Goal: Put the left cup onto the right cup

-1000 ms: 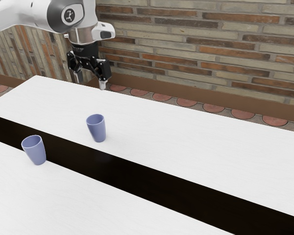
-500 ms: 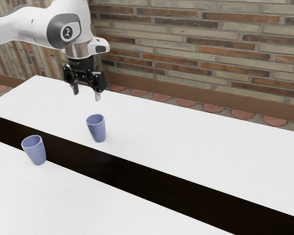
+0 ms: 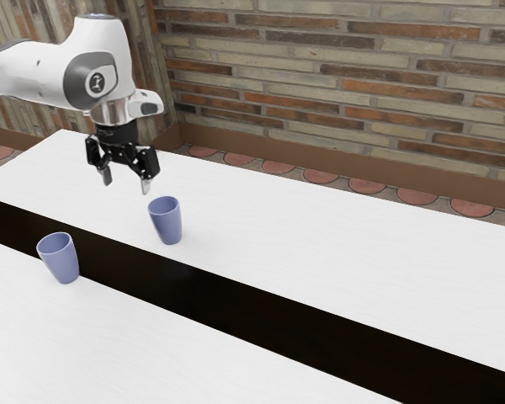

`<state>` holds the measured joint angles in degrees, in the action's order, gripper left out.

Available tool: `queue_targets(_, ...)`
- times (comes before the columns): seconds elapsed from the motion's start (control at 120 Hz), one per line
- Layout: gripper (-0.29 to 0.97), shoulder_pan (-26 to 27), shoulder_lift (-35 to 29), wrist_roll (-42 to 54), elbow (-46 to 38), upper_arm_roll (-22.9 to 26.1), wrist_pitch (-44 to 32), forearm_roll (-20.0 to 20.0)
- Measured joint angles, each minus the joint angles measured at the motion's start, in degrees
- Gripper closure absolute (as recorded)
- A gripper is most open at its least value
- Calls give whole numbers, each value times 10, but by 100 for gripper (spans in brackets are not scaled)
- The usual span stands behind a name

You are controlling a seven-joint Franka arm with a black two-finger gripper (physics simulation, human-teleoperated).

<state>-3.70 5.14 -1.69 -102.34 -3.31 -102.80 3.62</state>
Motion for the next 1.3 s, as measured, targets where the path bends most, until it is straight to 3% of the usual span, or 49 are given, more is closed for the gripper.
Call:
queue_targets(0.675, 4, -71, -35, 0, -102, -8, -45, 5)
queue_targets(1.3, 7, -92, 6, 9, -107, -37, -68, 9)
